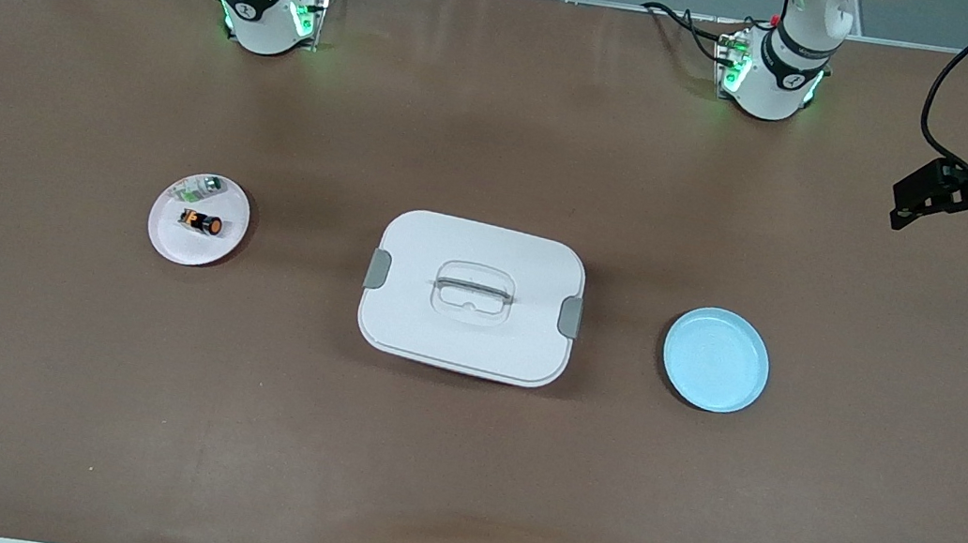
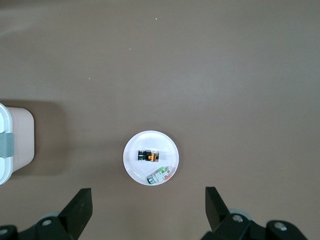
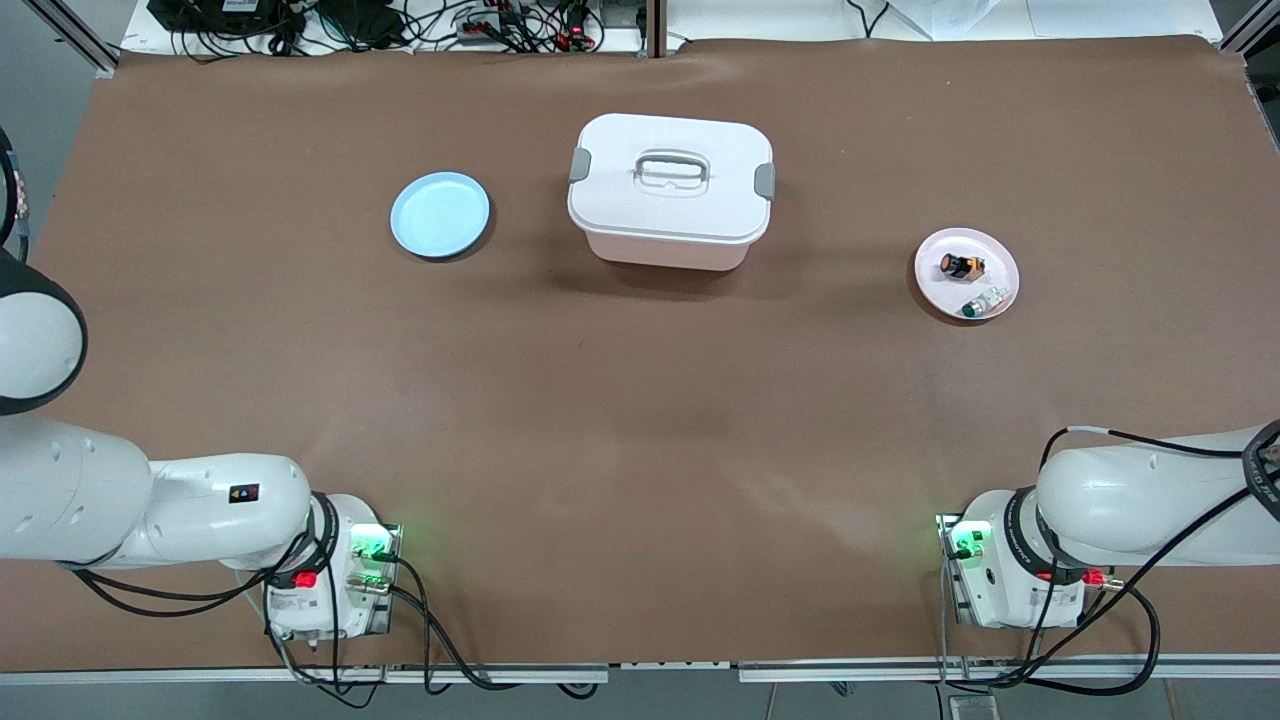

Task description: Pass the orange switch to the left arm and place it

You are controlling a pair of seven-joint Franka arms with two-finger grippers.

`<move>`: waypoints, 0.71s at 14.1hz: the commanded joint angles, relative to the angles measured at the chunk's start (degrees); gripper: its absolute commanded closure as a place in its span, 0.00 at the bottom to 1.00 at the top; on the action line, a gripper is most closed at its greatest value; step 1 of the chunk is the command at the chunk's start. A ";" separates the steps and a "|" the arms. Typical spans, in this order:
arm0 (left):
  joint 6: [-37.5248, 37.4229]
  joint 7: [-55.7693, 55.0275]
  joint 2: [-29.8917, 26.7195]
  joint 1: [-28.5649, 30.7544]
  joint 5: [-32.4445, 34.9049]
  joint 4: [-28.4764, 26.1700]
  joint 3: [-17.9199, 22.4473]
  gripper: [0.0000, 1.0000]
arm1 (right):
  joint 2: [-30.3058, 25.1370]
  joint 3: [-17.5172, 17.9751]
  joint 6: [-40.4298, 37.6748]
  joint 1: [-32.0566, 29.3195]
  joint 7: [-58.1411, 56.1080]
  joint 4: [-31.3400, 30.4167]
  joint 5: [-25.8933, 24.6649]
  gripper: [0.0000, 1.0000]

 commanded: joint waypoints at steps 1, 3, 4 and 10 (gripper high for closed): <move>-1.10 1.13 -0.39 -0.23 0.13 0.58 0.10 0.00 | 0.74 0.56 -0.97 -0.63 0.37 1.48 0.33 0.00; -1.10 1.13 -0.39 -0.14 0.22 0.67 0.18 0.00 | 0.74 0.56 -0.97 -0.63 0.46 1.48 0.33 0.00; -1.10 1.13 -0.30 0.03 0.22 0.85 0.27 0.00 | 0.74 0.56 -0.97 -0.63 0.46 1.48 0.33 0.00; -1.89 1.05 -0.04 0.21 -0.05 1.29 0.27 0.00 | 0.83 0.55 -1.84 -1.16 0.37 1.40 0.24 0.00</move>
